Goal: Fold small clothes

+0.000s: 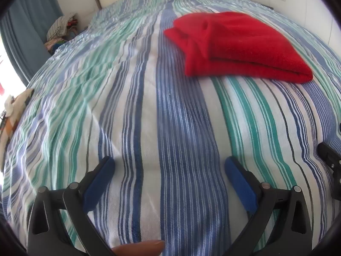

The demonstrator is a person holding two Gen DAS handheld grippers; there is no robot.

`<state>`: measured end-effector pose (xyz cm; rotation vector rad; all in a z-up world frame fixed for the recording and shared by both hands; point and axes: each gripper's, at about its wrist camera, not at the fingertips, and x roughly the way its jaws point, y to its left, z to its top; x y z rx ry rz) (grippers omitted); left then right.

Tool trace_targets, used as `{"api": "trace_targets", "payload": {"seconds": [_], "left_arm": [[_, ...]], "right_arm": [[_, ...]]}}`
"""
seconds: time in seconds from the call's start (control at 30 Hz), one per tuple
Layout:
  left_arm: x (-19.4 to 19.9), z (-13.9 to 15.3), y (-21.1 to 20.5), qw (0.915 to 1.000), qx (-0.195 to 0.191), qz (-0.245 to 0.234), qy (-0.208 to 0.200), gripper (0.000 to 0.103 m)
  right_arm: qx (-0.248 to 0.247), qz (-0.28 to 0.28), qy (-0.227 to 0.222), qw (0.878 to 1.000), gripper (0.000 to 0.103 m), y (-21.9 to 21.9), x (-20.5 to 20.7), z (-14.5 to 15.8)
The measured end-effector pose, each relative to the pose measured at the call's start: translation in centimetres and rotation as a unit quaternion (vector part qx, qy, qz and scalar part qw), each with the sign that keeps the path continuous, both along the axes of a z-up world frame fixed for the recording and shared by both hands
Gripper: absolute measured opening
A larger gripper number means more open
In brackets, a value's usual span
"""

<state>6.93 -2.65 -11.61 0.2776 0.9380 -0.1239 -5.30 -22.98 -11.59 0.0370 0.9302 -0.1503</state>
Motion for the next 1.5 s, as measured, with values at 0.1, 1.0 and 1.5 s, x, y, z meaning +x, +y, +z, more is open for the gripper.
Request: {"api": "trace_targets", "payload": {"seconds": [0.1,1.0,1.5], "left_arm": [[-0.05,0.00,0.09,1.0000,-0.002,0.000,-0.001,0.103],[-0.40,-0.16,0.24,0.9999,-0.008,-0.001,-0.008,0.103],[-0.48,-0.18,0.16,0.9999,-0.009,-0.001,-0.009,0.103]], "right_arm": [[0.000,0.000,0.000,1.000,0.103,0.02,0.02,0.00],[-0.005,0.003,0.002,1.000,0.103,0.16,0.27,-0.23],[-0.010,0.003,0.005,1.000,0.103,0.17,0.47,-0.22]]}}
